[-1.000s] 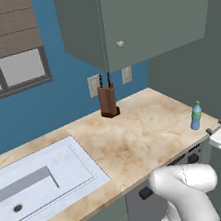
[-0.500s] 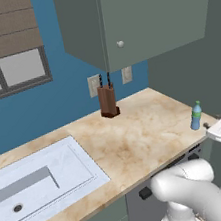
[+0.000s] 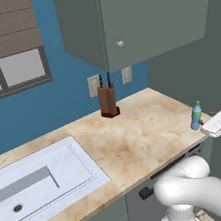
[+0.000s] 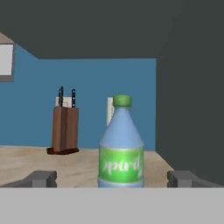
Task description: Take the bottled waters from the counter and place them in the freezer to freeze. Close the freezer door after placing the bottles.
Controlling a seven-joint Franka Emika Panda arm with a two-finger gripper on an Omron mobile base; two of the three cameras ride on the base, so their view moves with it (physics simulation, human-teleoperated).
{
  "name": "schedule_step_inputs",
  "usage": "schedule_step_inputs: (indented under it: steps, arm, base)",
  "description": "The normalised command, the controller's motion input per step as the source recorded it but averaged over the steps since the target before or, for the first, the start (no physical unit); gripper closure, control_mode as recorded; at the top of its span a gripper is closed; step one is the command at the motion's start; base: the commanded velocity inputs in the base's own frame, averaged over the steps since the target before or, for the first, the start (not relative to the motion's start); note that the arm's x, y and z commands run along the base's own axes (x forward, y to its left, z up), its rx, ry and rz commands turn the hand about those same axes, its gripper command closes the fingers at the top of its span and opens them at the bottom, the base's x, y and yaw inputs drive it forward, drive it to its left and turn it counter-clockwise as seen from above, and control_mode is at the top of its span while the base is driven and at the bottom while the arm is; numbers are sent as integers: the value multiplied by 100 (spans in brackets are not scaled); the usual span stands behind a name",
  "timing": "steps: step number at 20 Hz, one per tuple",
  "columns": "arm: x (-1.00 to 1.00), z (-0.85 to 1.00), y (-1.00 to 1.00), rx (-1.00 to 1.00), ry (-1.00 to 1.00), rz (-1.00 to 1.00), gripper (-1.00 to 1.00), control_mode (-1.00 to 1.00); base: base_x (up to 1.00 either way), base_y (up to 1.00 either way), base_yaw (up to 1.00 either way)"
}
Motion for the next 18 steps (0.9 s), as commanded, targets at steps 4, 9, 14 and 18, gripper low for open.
schedule_step_inputs:
  steps: [4, 9, 14, 18]
  arm:
    - [26, -16, -7, 0, 0, 0, -100, -100]
    - [25, -17, -5, 0, 0, 0, -100, -100]
    - [8, -9, 0, 0, 0, 0, -100, -100]
    - [1, 0, 0, 0, 0, 0, -100, -100]
  base:
    - [0, 0, 0]
    - [0, 0, 0]
    - [0, 0, 0]
    - [0, 0, 0]
